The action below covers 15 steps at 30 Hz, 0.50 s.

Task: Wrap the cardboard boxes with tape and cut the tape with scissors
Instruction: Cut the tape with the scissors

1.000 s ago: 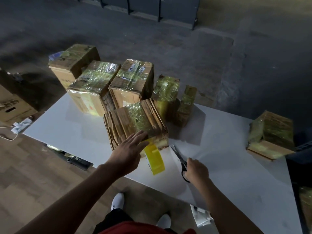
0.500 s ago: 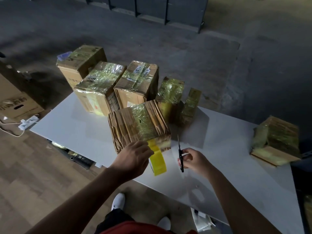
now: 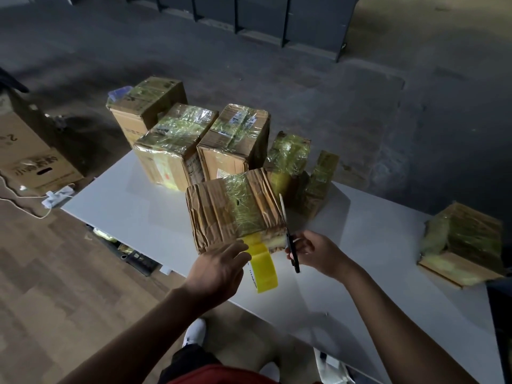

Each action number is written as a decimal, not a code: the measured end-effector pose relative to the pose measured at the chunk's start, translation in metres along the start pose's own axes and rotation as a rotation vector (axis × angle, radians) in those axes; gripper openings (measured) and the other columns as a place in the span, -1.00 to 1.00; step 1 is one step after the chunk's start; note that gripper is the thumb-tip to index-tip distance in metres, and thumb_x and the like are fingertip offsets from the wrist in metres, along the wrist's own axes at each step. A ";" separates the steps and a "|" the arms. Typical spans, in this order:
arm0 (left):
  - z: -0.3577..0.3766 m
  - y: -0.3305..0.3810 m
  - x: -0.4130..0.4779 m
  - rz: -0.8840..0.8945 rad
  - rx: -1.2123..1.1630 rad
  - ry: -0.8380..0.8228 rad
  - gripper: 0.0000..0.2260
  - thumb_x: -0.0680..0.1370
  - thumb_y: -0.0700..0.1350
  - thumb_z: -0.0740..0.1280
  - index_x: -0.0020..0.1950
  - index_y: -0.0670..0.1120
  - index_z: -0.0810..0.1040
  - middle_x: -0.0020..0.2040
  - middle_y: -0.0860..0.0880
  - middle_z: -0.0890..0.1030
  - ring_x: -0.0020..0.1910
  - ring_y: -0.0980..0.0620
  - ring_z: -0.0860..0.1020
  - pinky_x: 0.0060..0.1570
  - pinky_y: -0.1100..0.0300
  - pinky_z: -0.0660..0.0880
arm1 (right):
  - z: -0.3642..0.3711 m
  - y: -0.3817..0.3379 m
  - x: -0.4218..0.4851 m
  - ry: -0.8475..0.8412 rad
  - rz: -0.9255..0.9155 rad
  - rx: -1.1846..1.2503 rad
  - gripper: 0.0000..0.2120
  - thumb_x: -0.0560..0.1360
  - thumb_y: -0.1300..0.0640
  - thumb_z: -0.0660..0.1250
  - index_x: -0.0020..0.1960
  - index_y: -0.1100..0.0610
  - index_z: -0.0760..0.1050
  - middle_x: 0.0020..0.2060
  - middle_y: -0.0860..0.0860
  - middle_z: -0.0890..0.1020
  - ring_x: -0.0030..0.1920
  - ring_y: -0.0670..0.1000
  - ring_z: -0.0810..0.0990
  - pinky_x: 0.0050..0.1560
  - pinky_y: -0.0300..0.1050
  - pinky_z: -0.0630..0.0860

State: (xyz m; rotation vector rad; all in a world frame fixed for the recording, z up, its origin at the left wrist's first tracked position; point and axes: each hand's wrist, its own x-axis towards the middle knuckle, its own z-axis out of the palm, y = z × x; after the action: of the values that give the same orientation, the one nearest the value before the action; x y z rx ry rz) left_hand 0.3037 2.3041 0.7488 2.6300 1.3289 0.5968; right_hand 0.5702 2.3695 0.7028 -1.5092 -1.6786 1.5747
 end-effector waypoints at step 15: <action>-0.010 -0.026 0.034 -0.158 -0.101 0.063 -0.78 0.36 -0.35 0.51 -0.03 -0.25 0.64 -0.10 -0.17 0.62 -0.10 -0.17 0.59 -0.19 -0.03 0.60 | 0.002 -0.007 0.004 -0.044 -0.057 -0.198 -0.70 0.45 0.22 0.38 0.14 -0.02 0.51 -0.06 -0.07 0.67 0.02 -0.08 0.63 0.07 -0.15 0.57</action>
State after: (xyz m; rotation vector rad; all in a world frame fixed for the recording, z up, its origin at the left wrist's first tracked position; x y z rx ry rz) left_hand 0.2988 2.3460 0.7600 2.4177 1.4669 0.7084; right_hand 0.5642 2.3740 0.7069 -1.5149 -1.9339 1.4587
